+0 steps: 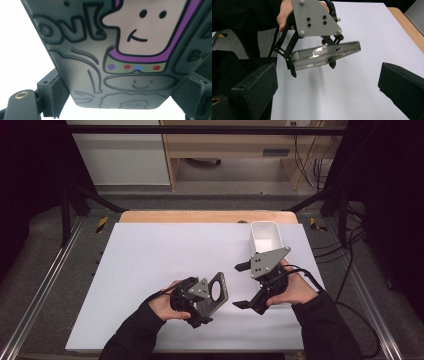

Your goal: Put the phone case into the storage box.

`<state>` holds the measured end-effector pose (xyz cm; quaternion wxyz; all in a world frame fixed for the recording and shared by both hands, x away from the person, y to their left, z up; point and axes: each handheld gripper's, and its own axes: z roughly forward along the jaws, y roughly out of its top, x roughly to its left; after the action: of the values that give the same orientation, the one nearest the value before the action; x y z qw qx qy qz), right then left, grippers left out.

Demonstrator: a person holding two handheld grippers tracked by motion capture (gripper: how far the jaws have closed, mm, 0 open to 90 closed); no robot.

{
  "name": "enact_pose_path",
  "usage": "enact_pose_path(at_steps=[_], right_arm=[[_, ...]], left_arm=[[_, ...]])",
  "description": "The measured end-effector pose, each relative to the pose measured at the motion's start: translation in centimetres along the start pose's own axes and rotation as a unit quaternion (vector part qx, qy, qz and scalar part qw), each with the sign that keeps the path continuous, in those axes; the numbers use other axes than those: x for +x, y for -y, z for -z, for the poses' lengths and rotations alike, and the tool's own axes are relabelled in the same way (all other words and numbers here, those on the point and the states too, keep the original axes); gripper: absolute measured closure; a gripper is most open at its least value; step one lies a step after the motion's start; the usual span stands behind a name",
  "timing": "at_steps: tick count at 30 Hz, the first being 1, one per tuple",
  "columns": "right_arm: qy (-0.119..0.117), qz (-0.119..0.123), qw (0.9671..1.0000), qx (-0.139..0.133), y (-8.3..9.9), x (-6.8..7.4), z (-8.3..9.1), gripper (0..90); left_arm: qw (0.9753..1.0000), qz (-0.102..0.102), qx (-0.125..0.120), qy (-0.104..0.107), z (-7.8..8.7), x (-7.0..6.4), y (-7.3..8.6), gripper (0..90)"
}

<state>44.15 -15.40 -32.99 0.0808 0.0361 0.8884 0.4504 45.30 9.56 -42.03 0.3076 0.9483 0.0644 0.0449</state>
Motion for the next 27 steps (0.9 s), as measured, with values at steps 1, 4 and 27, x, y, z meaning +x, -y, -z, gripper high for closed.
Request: enact_pose_path(at_steps=[1,4,27], right_arm=[[0.000,-0.003,1.0000,-0.002,0.2,0.0,0.0,3.1],[-0.003,-0.010,0.9999,-0.011,0.6,0.0,-0.2,3.2],[-0.013,-0.046,0.9972,-0.058,3.8,0.2,-1.7,2.9]], left_arm=[[1.0000,0.002,-0.003,-0.001,0.0,0.0,0.2,11.3],[0.9999,0.005,-0.010,-0.004,0.1,0.0,0.5,11.4],[0.9934,0.031,-0.110,0.008,0.8,0.3,1.0,11.3]])
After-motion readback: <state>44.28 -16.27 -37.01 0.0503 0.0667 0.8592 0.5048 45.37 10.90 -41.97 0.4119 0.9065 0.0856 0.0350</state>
